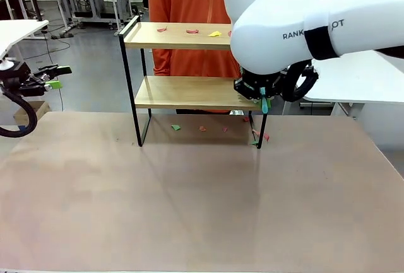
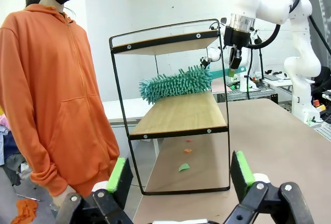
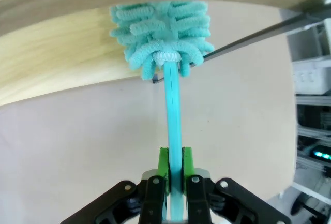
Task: Clean the shelf.
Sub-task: Clean the specific section of the Shelf indicated by the human with the Duster.
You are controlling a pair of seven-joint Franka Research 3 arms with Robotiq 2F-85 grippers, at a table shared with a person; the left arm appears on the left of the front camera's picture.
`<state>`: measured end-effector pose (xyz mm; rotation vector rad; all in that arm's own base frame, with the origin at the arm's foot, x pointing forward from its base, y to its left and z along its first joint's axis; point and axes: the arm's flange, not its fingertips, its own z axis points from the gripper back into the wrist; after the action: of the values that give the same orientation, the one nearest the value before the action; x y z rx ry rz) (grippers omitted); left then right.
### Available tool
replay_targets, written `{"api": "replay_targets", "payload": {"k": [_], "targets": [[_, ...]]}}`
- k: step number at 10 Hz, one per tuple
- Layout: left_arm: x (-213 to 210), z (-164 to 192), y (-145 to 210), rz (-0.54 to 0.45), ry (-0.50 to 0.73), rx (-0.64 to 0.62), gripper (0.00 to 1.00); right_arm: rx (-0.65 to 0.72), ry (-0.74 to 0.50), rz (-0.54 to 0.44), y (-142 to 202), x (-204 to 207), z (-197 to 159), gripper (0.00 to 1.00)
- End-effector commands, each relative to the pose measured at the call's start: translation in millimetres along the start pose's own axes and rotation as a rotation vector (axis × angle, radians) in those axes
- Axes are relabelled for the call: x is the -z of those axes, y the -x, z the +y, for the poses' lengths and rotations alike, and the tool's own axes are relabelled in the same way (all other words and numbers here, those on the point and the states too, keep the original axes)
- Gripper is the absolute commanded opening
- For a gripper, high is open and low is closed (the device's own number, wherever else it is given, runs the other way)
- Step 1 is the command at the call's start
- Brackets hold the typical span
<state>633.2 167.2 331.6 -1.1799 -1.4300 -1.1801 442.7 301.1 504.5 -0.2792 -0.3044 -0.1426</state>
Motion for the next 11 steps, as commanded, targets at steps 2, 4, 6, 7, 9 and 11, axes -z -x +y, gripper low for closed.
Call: {"api": "replay_targets", "payload": {"k": [2,4,6,7,9,11], "targets": [[0.8,-0.8,-2.5,0.003,0.001,0.016,1.0,0.014,0.003,0.021,-3.3,4.5,-3.4,0.13],[0.8,-0.8,-2.5,0.003,0.001,0.016,1.0,0.014,0.003,0.021,-3.3,4.5,-3.4,0.13],[0.8,-0.8,-2.5,0.003,0.001,0.016,1.0,0.0,0.004,0.012,-0.2,5.9,1.0,0.13],[0.8,-0.8,-2.5,0.003,0.001,0.016,1.0,-0.061,-0.077,0.006,0.8,-4.7,-12.7,0.13],[0.8,-0.8,-2.5,0.003,0.001,0.016,1.0,-0.18,-0.217,-0.01,7.4,-21.5,-38.4,0.13],[0.8,-0.8,-2.5,0.003,0.001,0.016,1.0,-0.303,-0.328,0.011,16.5,-33.5,-57.7,0.13]]}}
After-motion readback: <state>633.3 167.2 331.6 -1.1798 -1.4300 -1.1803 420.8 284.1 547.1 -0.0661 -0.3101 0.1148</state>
